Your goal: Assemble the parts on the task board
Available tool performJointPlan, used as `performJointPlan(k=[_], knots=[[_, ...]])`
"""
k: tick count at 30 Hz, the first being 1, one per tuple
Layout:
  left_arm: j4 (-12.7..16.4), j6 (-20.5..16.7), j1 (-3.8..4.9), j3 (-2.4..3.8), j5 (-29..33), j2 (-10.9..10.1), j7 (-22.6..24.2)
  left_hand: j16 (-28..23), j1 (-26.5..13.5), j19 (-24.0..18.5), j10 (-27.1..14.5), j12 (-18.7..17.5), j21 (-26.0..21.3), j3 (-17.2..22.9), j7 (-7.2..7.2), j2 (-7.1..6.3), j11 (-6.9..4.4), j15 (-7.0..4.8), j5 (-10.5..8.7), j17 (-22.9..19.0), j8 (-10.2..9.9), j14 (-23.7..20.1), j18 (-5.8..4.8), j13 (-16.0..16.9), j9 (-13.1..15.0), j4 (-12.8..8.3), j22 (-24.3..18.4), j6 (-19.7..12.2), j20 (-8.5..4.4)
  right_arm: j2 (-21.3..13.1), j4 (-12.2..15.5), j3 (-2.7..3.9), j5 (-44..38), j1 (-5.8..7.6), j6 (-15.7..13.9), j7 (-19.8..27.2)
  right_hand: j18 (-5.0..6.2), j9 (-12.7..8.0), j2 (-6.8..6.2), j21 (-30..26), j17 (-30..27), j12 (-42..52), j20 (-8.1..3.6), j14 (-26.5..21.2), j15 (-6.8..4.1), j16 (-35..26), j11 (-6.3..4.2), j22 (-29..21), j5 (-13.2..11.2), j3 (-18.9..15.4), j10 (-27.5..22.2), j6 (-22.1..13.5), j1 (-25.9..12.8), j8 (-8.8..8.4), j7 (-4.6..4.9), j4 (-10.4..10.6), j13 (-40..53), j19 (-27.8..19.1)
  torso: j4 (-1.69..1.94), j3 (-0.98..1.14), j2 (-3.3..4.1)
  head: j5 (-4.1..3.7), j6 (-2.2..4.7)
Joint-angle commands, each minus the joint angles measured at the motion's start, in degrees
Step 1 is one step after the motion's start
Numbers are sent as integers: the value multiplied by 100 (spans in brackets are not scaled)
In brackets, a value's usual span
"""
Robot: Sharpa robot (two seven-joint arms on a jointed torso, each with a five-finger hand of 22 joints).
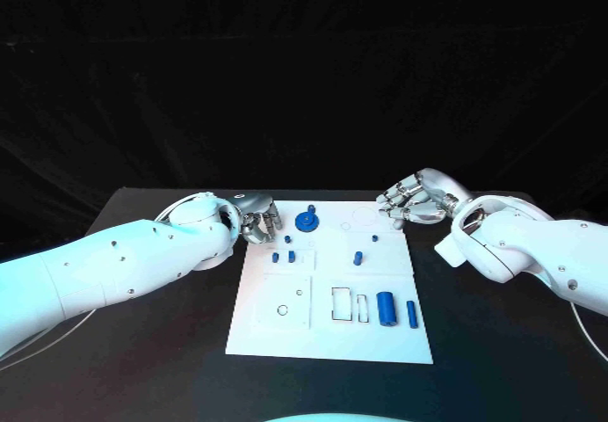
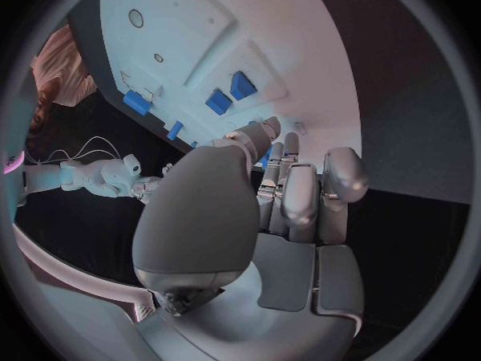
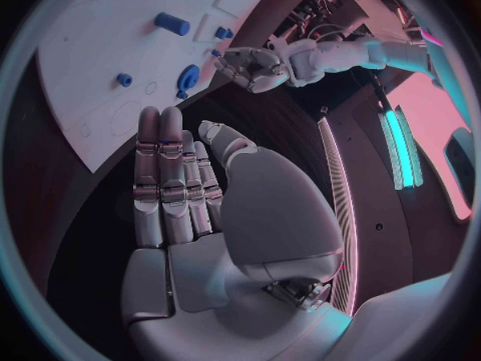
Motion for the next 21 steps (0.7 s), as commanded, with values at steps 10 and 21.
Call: performJointPlan(k=[10,21], knots=[[672,-1437,83,35,3394,-731,1230,-1659,-19,-1633,30,105,-1643,124,97,-1,69,78,20,-2368,157,-1089,421,71,-53,74,-2076,358,26,181,-132,-10,-4091,-18,771,-970,-261,14,-180,2945,2216,-410,-184,290,-142,2752,-122,2554,-2,387,216,297,-291,-107,-114,-27,25,564,0,-10,16,-267,106],[1278,-1776,70,33,6438,-1107,2439,-2236,-198,-1783,73,343,-2152,-263,77,59,46,91,10,-2942,178,-1413,434,166,-124,209,-2417,395,76,489,-329,-31,-4993,-173,864,-1224,-460,2,-367,4475,3706,-675,-88,254,-68,4354,-15,3871,-74,560,-4,178,-435,-272,-33,15,12,820,1,-11,21,-342,89]])
